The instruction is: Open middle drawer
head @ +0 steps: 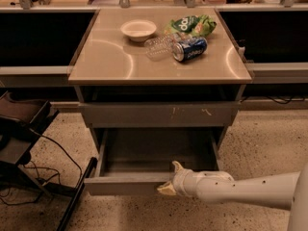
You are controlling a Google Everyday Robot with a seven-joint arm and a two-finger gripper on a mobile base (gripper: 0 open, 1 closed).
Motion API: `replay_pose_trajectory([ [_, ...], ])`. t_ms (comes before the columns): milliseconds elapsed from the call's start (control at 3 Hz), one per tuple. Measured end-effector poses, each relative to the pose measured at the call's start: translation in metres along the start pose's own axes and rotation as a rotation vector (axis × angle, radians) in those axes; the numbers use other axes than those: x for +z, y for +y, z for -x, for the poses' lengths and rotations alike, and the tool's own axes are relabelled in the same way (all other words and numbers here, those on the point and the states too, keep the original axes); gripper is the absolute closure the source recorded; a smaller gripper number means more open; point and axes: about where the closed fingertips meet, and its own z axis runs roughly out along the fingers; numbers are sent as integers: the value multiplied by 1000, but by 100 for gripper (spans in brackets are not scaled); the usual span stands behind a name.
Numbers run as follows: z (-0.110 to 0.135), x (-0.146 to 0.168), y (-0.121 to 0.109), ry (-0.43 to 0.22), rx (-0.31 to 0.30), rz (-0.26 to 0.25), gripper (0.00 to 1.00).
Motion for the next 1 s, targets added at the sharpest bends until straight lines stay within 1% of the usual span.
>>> replay_pose_trajectory([
  [333,-1,-1,2,-1,1,-3,100],
  [667,-3,-6,-1,3,3,-17,100],
  [1000,-3,-8,-1,2,4,-19,100],
])
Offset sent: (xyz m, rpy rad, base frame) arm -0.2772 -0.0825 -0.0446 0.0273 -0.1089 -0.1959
